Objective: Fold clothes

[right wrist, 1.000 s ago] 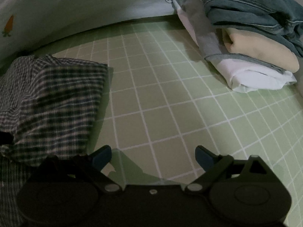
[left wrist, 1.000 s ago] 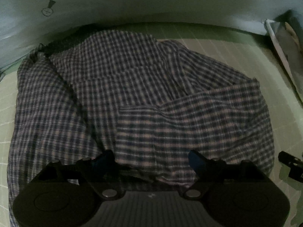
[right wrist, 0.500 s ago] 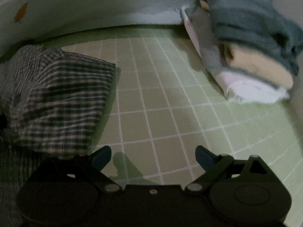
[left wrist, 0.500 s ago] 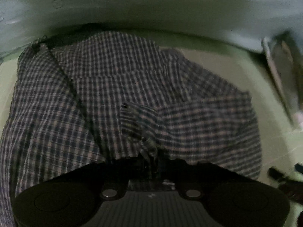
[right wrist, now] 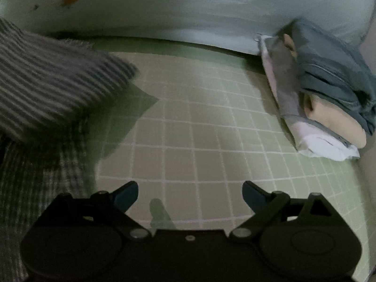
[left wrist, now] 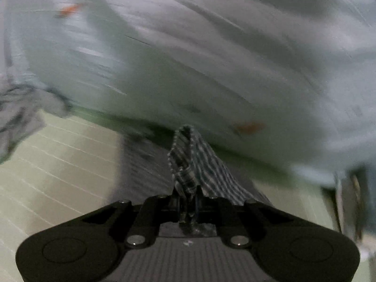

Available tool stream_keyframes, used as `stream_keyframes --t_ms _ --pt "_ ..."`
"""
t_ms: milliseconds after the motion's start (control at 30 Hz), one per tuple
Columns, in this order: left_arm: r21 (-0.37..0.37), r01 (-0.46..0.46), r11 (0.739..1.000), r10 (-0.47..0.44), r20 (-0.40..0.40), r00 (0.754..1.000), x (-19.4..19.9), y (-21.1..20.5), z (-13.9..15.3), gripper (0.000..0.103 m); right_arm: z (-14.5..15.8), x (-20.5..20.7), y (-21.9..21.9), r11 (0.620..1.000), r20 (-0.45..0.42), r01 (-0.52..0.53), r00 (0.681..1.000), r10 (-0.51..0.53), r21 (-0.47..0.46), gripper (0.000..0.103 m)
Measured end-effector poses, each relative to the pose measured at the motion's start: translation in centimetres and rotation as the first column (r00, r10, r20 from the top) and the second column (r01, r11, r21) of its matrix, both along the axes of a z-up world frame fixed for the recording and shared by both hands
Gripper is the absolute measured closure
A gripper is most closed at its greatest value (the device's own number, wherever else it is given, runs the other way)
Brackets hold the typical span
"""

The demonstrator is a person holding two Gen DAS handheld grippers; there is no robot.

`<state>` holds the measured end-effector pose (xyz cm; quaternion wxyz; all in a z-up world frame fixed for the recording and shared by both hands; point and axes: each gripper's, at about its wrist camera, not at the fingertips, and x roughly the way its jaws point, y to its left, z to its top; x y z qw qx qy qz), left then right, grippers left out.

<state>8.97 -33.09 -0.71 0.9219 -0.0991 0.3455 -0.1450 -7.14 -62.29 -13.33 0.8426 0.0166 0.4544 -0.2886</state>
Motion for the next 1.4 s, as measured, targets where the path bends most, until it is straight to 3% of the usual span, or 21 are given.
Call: stream_keyframes --t_ms 200,367,400,433,500,567,700,900,1067,1400 --pt "-0.047 -0.237 0.970 0.239 0.044 0.970 4.8 10.5 0.1 0.092 0.4 1.0 2.8 0.999 -0.044 -0.006 0.999 0.004 -0.048 0.007" --pt "0.022 -0.375 0.927 0.376 -0.015 0.927 7.7 16.7 -3.1 0.090 0.7 1.6 4.4 0.997 -0.070 0.043 0.996 -0.047 -0.064 0.007" --pt "0.036 -0.378 0.925 0.379 -0.044 0.924 7.8 17.1 -3.8 0.083 0.8 1.6 4.8 0.997 -0.069 0.049 0.996 -0.054 -0.067 0.007" --pt "0.050 -0.380 0.924 0.383 -0.072 0.921 7.9 17.6 -4.5 0.078 1.0 1.6 5.2 0.996 -0.065 0.055 0.996 -0.060 -0.069 0.007" --pt "0.084 -0.364 0.927 0.372 -0.106 0.922 7.5 17.5 -5.6 0.050 1.3 1.4 6.0 0.996 -0.051 0.064 0.996 -0.068 -0.069 0.006" --pt "0.106 -0.340 0.934 0.352 -0.132 0.927 6.7 17.0 -6.5 0.034 1.6 1.2 6.7 0.995 -0.031 0.065 0.997 -0.068 -0.073 0.000" --pt "0.097 -0.274 0.957 0.287 -0.181 0.941 3.7 14.9 -7.2 0.021 2.3 0.4 7.7 0.994 0.014 0.077 0.997 -0.076 -0.073 0.000" --pt "0.110 -0.169 0.979 0.190 -0.214 0.958 -2.9 11.2 -7.1 0.018 3.4 -2.6 8.9 0.999 0.116 0.040 0.993 -0.035 -0.035 0.000" --pt "0.133 -0.111 0.985 0.135 -0.191 0.972 -9.0 8.9 -6.2 0.014 3.6 -5.2 9.8 0.999 0.169 -0.042 0.985 0.044 -0.015 0.000" --pt "0.205 -0.090 0.975 0.131 -0.197 0.972 -18.2 7.5 -6.6 0.010 2.0 -8.8 12.8 0.977 0.176 -0.210 0.963 0.202 0.028 0.000"
